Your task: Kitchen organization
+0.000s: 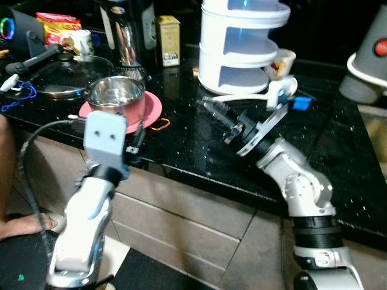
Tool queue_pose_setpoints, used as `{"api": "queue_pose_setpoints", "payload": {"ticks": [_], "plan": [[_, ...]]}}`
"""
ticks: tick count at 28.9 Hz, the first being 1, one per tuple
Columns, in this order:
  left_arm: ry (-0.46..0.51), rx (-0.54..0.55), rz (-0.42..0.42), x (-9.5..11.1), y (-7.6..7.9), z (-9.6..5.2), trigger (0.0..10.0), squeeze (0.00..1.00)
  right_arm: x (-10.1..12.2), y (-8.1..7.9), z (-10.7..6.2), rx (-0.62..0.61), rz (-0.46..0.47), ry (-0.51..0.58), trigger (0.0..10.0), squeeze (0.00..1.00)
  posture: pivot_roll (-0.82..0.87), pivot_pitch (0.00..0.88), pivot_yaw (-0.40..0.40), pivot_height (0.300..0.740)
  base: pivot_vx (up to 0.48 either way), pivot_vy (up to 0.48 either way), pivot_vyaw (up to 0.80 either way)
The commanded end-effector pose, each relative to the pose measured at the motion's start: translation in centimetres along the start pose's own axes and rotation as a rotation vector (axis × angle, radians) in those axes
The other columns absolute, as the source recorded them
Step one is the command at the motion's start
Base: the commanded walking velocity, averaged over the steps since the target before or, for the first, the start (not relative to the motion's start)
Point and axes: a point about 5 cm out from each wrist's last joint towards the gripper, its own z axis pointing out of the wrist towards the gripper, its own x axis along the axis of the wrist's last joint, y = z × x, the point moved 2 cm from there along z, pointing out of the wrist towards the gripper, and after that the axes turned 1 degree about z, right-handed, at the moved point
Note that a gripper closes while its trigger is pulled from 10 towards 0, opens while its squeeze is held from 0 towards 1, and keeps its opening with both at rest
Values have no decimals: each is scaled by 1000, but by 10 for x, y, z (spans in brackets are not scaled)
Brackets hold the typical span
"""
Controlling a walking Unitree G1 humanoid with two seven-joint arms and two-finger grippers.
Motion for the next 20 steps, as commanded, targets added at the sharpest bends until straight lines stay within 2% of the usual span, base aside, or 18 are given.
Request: {"api": "queue_pose_setpoints", "payload": {"ticks": [1,3,4,5,6,7,8,13,14,15,16,17,20], "plan": [[7,33,61,4,-15,6,10000,0,-5,6,3,-61,-31,-25,10000,0,54,11,-41,732,0,0,0],[7,33,61,4,-15,6,10000,0,-5,6,3,-61,-31,-25,10000,0,54,11,-41,732,0,0,0],[12,51,86,6,-25,10,10000,0,-8,6,4,-72,-43,-33,10000,0,54,13,-41,732,0,0,0],[12,51,86,6,-25,10,10000,0,-8,6,4,-72,-43,-33,10000,0,54,13,-41,732,0,0,0],[17,74,116,8,-39,16,10000,0,-11,5,5,-74,-53,-41,10000,0,56,20,-41,732,0,0,0],[17,74,116,8,-39,16,10000,0,-11,5,5,-74,-53,-41,10000,0,56,20,-41,732,0,0,0],[30,102,156,14,-61,28,10000,0,-17,3,6,-91,-71,-58,10000,0,49,37,-41,732,0,0,456],[59,80,174,22,-68,40,10000,0,-18,2,6,-108,-63,-53,10000,0,32,49,-42,732,0,0,580],[77,61,181,25,-70,47,10000,0,-18,3,6,-120,-62,-48,10000,0,27,51,-43,732,0,0,0],[77,61,181,25,-70,47,10000,0,-18,3,6,-120,-62,-48,10000,0,27,51,-43,732,0,0,0],[98,28,190,31,-70,58,10000,0,-17,5,5,-140,-77,-48,10000,0,15,57,-44,732,0,0,0],[108,8,192,33,-69,62,10000,0,-16,6,4,-150,-84,-51,10000,0,9,59,-45,732,0,0,0],[123,-37,198,37,-65,70,10000,0,-15,8,3,-165,-92,-54,10000,0,5,65,-44,732,0,0,0]]}}
